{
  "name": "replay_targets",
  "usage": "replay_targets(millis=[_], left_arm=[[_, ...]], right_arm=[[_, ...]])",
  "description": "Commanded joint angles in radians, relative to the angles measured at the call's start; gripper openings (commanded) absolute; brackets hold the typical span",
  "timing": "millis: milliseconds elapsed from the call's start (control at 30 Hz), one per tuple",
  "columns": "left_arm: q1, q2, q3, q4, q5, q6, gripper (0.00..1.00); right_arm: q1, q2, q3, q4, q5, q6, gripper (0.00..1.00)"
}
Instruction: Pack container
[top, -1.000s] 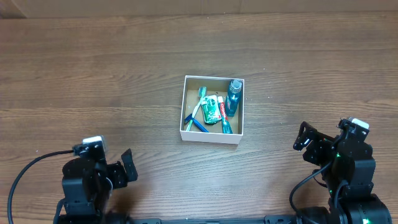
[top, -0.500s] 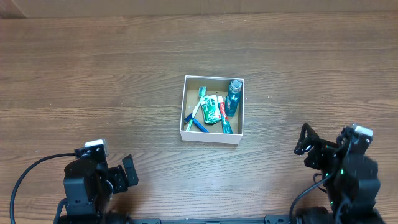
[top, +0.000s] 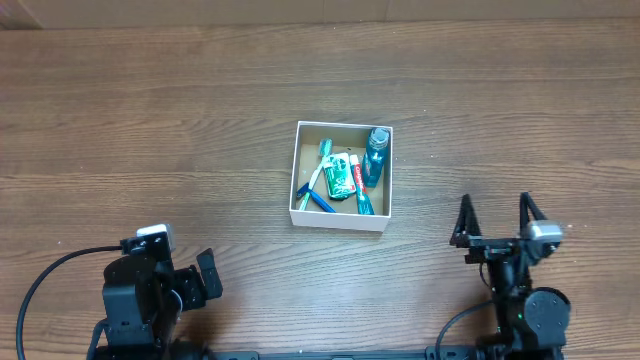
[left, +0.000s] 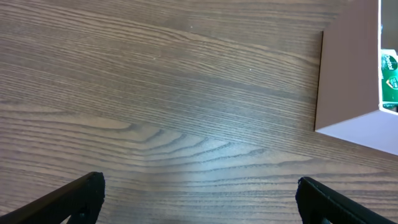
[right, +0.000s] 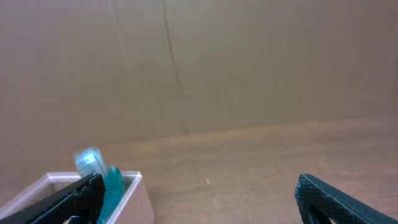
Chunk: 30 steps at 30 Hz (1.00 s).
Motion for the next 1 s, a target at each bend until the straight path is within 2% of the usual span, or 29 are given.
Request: replay_targets(millis=[0, 767, 867, 967], left_arm=[[0.004, -0.007, -0.002, 0.002, 0.009, -0.014, 1.0], [0.004, -0.013, -0.002, -0.005, -0.015, 0.006, 1.0], [-0.002, -0.078, -0.079, 0.129, -0.013, 0.1, 1.0], [-0.041, -0.244, -0.333, 0.43, 0.002, 0.164, 1.0]], right_arm=[[0.004, -0.009, -0.071, -0.014, -0.039, -0.057, 1.0], [0.005, -0.009, -0.07, -0.012, -0.044, -0.057, 1.0], [0.005, -0.009, -0.07, -0.012, -0.043, -0.057, 1.0], [0.005, -0.009, -0.07, -0.012, -0.043, -0.057, 1.0]])
